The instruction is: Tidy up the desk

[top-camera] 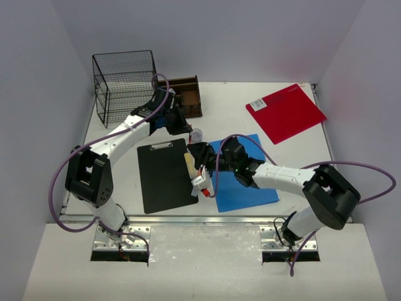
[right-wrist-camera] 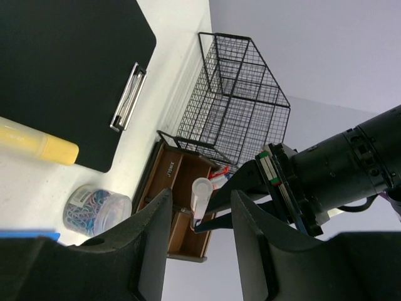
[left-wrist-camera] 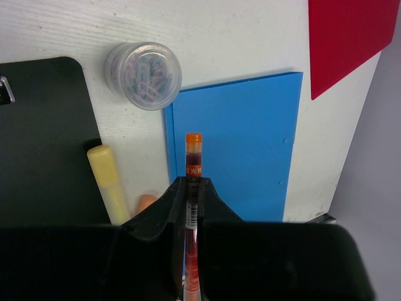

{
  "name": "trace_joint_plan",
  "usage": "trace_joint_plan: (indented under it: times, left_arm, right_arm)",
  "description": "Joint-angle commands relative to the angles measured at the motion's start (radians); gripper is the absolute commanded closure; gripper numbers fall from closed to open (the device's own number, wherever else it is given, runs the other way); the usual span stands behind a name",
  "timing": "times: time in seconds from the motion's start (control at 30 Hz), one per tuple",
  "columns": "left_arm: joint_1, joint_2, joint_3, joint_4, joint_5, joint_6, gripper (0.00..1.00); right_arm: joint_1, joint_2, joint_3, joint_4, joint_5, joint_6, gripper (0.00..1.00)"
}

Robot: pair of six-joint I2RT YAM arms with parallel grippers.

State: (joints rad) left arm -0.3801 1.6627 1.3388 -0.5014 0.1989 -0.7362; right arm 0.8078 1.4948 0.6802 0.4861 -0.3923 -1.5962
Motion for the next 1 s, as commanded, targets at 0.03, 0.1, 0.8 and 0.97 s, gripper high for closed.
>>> trace_joint_plan:
  times: [0.03,0.1,0.8,0.97]
  left_arm:
    - [0.006,-0.022,-0.003,0.017,0.012,-0.023,1.0]
    - [0.006,-0.024,-0.004,0.018,0.011,-0.022,1.0]
    - [0.265,-0.267,0.011,0.17,-0.137,0.107,0.0]
    - [0.335,-0.403,-0.042,0.27,-0.244,0.242,0.0]
  right_arm:
    - [0.005,0.026,0.051,0.017,0.002,-0.051,0.61]
    - [0.006,0.035,0.061,0.009,0.007,-0.052,0.71]
    - [-0.019,0.005,0.244,-0.061,0.031,0.517,1.0]
    - [-0.129,0.151,0.559,-0.125,0.06,1.046,1.0]
